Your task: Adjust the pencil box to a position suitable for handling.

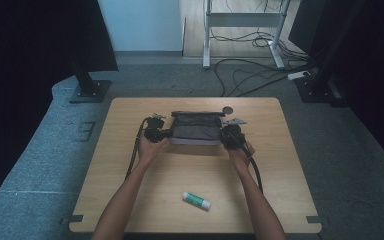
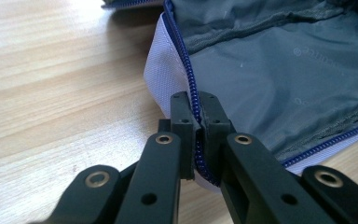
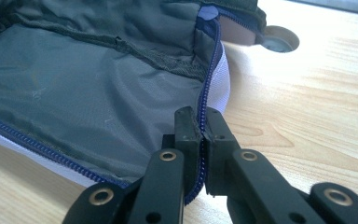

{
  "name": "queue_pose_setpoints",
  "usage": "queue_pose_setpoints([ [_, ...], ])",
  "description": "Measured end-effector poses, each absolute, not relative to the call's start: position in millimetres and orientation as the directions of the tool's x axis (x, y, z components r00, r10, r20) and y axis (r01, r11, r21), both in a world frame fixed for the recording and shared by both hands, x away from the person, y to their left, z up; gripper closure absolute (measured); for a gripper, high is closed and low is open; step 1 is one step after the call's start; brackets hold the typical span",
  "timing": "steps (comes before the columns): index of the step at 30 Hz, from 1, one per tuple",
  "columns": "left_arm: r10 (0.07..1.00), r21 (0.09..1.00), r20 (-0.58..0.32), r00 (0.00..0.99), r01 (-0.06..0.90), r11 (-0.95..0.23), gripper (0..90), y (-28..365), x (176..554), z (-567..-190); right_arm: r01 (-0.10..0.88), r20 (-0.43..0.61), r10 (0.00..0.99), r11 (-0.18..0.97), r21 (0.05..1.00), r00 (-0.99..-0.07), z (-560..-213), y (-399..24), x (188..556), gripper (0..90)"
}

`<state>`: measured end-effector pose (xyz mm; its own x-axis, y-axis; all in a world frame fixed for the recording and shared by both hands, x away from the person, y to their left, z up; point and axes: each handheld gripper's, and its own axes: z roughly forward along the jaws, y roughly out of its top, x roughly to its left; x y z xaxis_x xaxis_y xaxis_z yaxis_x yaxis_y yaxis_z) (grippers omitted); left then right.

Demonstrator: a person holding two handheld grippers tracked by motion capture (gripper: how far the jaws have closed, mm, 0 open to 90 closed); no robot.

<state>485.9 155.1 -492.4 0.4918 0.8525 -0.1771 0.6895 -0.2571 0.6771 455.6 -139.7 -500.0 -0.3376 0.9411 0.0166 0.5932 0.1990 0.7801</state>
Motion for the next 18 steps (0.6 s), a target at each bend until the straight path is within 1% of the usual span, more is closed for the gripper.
queue_pose_setpoints([
  [18, 0.841, 0.726, -0.176, 0.511, 0.645, -0.24, 87.2, 173, 466, -464, 0.538, 0.016, 0.926, 0.205, 0.818, -0.377, -481, -129, 438, 85.9],
])
